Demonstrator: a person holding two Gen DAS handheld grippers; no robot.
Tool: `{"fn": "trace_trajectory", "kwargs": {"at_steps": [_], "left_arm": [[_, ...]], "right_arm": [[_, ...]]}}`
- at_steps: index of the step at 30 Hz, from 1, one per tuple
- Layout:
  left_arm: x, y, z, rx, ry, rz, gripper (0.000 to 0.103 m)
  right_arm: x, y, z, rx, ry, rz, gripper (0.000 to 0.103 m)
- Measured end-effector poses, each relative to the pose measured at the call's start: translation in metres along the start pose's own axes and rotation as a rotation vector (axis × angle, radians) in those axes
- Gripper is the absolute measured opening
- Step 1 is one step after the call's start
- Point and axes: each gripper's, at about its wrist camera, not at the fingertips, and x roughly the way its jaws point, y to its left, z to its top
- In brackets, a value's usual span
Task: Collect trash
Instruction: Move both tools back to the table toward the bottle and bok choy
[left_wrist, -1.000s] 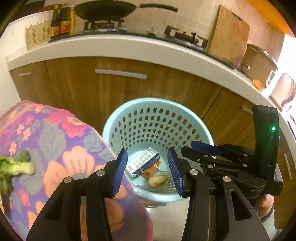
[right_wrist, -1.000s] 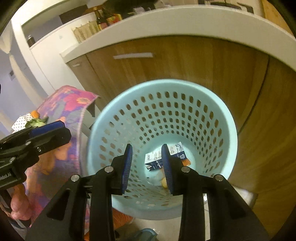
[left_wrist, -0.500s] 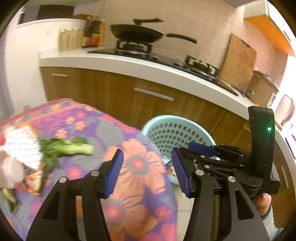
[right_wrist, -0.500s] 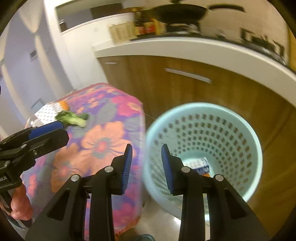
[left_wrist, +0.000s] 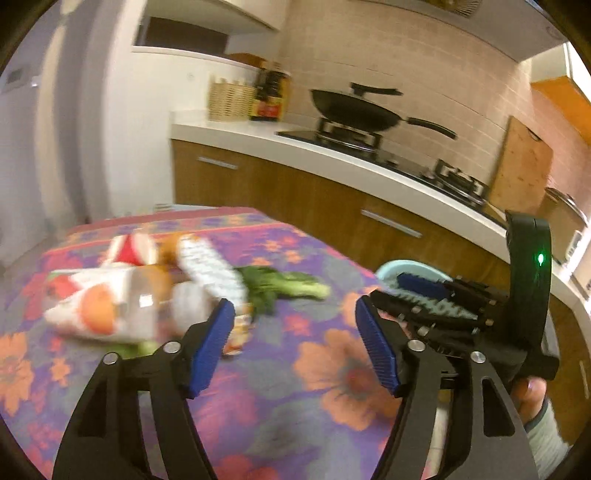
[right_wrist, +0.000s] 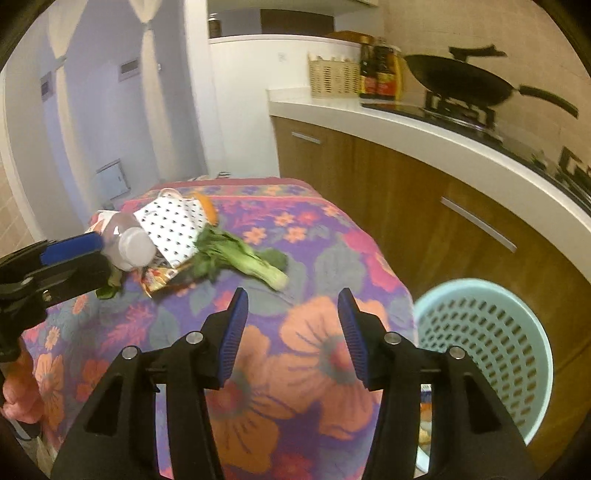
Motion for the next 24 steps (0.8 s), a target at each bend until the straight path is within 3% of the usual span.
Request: {"fn": "trace_trajectory", "kwargs": {"at_steps": [2, 8, 15, 24], "left_arm": [[-0.01, 0.015, -0.009, -0.002, -0.007, 0.036, 0.074], [-0.023, 0.059, -0.033, -0.033, 0.022, 0.155, 0.074], [-0.013, 0.103, -0.04, -0.143, 0.1, 0.192, 0.074], [0.018, 0.106, -0.037, -0.139, 0.165, 0.205, 0.072]], "right_arm": [[0.004, 0.005, 0.003, -0.007, -0.006, 0.009, 0.05], [0.015, 0.016, 0.015, 0.002, -0.033, 0.044, 0.051], [0.035, 0.031, 0.024, -0.01, -0.034, 0.061, 0.051], [0.051, 0.027, 0.024, 0.011, -0.006, 0.054, 0.051]]}}
